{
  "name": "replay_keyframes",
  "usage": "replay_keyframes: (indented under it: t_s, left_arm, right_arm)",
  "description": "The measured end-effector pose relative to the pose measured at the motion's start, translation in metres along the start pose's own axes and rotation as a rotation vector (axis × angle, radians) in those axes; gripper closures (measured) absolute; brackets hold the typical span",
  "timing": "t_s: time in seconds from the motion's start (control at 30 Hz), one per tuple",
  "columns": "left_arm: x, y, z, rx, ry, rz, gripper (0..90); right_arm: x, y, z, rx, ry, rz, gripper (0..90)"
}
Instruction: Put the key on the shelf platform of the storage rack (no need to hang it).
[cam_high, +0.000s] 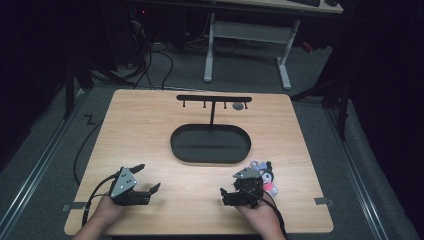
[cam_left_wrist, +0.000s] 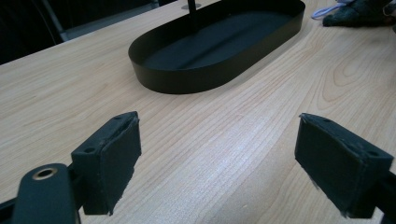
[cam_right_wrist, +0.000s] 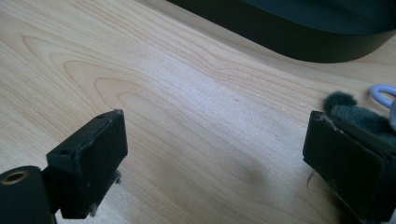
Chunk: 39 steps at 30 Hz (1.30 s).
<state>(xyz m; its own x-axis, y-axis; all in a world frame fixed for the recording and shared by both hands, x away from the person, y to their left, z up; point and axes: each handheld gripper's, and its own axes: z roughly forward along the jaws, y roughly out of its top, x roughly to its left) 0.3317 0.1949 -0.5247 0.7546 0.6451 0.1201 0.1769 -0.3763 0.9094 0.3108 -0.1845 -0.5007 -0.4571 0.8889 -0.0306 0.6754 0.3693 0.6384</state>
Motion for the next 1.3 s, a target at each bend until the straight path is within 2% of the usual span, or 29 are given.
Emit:
replay_keyframes:
  t_s: [0.2, 0.33, 0.63, 0.8, 1.03, 1.17, 1.3]
  left_arm:
    - [0.000, 0.000, 0.001, 0.003, -0.001, 0.000, 15.4]
    - [0.000, 0.001, 0.001, 0.005, -0.002, -0.003, 15.4]
    - [0.000, 0.000, 0.000, 0.006, 0.005, -0.001, 15.4]
    - [0.000, 0.000, 0.000, 0.006, 0.006, -0.002, 15.4]
    - [0.000, 0.000, 0.001, 0.004, 0.002, -0.005, 15.4]
    - [0.000, 0.000, 0.001, 0.005, 0.001, -0.004, 15.4]
    - [0.001, 0.000, 0.000, 0.002, 0.001, -0.005, 15.4]
  right_arm:
    - [0.000, 0.005, -0.002, 0.043, -0.005, -0.013, 6.5]
    - [-0.001, 0.007, -0.002, 0.054, 0.000, -0.012, 6.7]
    - [0.004, 0.014, 0.000, 0.097, 0.010, -0.046, 7.5]
    - [0.004, 0.016, 0.000, 0.103, 0.021, -0.052, 8.1]
    - [0.004, 0.018, -0.001, 0.114, 0.013, -0.048, 8.8]
    - [0.003, 0.021, -0.002, 0.125, -0.016, -0.035, 14.0]
    - [0.004, 0.021, -0.002, 0.147, -0.003, -0.024, 14.0]
